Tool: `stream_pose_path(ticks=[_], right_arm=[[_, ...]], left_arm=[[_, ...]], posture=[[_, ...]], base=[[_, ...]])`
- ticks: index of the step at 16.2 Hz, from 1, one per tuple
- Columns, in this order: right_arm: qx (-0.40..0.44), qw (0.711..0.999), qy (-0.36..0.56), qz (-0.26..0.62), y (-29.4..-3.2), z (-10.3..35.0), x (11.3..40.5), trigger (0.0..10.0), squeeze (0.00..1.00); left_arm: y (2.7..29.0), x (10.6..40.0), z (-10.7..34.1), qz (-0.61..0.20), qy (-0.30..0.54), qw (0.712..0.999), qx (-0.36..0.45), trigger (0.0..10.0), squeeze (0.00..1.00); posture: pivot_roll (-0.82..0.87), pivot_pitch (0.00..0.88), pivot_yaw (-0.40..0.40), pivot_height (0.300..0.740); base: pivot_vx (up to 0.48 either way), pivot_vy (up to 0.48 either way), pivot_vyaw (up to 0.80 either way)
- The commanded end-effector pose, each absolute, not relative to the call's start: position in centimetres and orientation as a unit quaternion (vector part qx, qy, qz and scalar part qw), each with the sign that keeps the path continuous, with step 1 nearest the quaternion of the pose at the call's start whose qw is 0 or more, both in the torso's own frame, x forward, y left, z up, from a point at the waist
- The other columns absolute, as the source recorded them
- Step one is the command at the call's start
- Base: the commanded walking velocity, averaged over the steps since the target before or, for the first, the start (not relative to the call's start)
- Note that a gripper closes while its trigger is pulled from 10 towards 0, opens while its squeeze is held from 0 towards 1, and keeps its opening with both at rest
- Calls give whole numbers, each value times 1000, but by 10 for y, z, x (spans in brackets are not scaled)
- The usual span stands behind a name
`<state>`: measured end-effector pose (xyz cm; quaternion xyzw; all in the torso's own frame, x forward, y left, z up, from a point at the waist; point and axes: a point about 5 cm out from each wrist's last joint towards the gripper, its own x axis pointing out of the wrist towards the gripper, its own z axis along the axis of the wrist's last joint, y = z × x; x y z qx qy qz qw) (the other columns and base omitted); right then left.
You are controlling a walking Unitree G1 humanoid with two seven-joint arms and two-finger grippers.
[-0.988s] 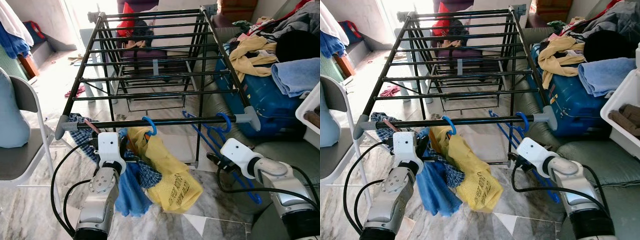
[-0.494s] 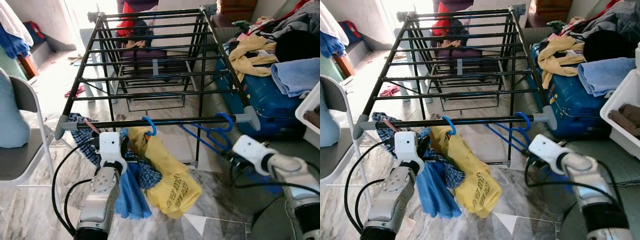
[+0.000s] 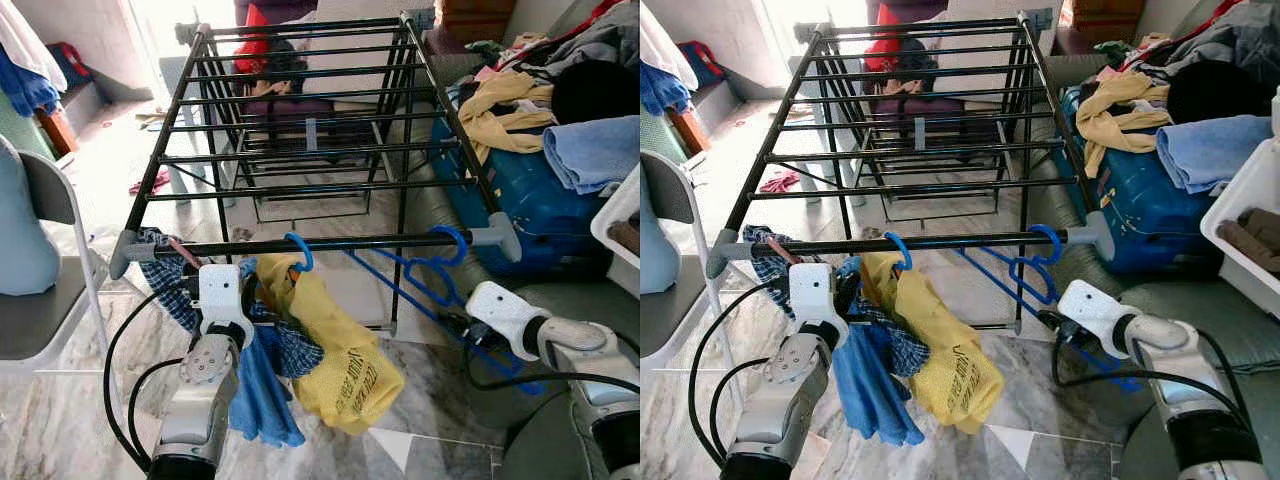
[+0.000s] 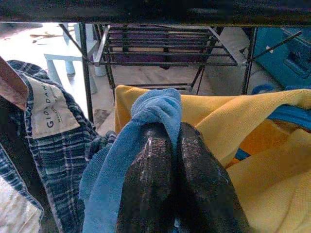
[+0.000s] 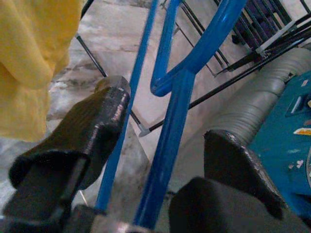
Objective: Hang hanger
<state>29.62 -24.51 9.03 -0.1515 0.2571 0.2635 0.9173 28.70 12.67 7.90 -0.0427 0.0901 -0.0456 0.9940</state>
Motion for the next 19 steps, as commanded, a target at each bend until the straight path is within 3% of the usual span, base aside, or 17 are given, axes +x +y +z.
stream_pose_path(ticks=[1,19], right_arm=[[-155,915,252,274,-246,94,297,0,0],[-129,896,282,318,-248,82,279,0,0]], left_arm=[[127,288,79,-46,94,994,-34,10000,0],[126,289,78,-48,102,993,-30,10000,0]], posture=[[-161,0,49,740],[-165,0,51,740]], base=[[0,0,0],[0,0,0]])
